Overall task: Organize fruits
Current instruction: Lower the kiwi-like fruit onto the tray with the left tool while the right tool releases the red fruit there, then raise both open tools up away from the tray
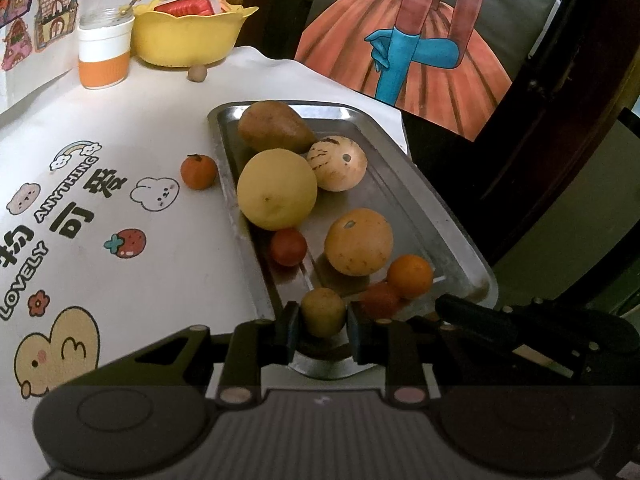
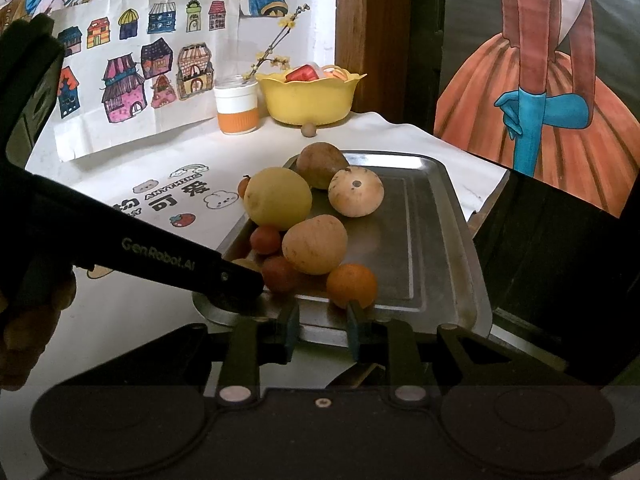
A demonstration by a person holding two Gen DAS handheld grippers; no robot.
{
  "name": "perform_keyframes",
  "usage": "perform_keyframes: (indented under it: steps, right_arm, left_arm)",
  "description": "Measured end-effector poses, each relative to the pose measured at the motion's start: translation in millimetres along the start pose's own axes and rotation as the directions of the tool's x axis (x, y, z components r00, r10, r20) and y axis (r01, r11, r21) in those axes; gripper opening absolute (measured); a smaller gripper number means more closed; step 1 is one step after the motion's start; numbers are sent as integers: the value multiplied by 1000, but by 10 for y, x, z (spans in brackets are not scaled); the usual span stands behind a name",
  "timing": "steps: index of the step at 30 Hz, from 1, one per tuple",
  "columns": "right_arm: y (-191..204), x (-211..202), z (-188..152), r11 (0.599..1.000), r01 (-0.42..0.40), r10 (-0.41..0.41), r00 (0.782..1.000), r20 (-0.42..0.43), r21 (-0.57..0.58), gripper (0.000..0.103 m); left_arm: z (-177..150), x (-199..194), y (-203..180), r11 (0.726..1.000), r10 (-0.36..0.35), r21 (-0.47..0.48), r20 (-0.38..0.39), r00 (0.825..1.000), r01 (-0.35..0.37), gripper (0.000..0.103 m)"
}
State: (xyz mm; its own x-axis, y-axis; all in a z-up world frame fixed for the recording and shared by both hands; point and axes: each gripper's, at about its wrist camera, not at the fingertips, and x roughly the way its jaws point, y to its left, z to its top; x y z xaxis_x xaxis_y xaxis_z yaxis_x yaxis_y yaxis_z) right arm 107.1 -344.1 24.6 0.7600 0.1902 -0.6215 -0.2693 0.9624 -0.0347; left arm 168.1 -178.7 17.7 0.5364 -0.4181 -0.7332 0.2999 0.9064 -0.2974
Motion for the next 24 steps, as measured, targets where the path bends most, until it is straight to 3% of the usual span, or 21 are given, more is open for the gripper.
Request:
perform_keyframes:
  steps: [7,11,12,18,24]
  right_arm:
    - [-5,-61,-23,1000,12,-12,1000,15,15,44]
    - [-24,-109,-19,999,13,-14,1000,27,30,66]
    - [-25,-123,-17,999,14,-15,999,32,36,75]
    - [-3,-211,10,999,20,-23,998,54,50,98]
    - [51,-280,13,998,28,-30,999,43,48,102]
  left_arm:
    - [-5,-55,0,1000,-4,-11,10,1000,4,29]
    - [2,-135,25,1000,-8,-25,28,1000,8,36]
    - [3,-157,36,1000,-4,-25,34,999,4,39]
    - [-8,-291,100,999,29,-45,70,997,-26,59]
    - [-41,-422,161,995,76,-66,110,991,-69,85]
